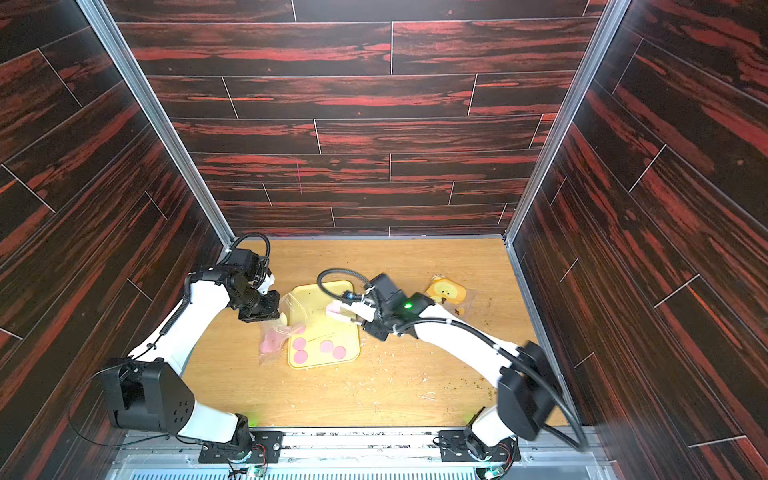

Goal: Put the cookies into a resealable bag to prevent moisture
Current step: Place the cookie in the ziploc bag.

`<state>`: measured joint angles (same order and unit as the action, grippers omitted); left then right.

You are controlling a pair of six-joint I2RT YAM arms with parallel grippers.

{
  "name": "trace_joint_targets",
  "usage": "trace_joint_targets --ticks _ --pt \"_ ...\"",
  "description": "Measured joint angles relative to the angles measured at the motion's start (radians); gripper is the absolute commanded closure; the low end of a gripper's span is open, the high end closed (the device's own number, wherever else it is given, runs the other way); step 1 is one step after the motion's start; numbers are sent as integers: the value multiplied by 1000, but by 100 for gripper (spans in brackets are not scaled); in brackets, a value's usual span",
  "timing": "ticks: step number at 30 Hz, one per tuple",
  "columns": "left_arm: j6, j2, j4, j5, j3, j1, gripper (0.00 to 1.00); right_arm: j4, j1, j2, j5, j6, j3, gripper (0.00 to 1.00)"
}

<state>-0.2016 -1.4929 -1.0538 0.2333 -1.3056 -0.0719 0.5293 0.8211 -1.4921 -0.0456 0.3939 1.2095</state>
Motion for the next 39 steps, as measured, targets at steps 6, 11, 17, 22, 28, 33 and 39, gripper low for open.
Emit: trace_joint_targets --ticks 6,11,17,22,28,33,39 --pt "0 0 0 2 0 0 100 -18 33 -19 105 15 106 59" --pt "0 0 -1 2 0 0 100 -47 52 -138 161 30 211 56" --pt "0 0 -1 2 0 0 100 -45 51 -240 188 36 251 51" --pt "0 -4 -1 2 0 0 100 -68 47 -235 217 34 243 49" --pt "0 -20 -1 2 0 0 100 -97 7 -133 219 18 111 49" --pt "-6 -21 1 14 0 0 100 -114 -54 -51 135 -4 -9 50" --pt "-29 10 11 40 0 0 100 -180 -45 -102 55 -25 -108 50"
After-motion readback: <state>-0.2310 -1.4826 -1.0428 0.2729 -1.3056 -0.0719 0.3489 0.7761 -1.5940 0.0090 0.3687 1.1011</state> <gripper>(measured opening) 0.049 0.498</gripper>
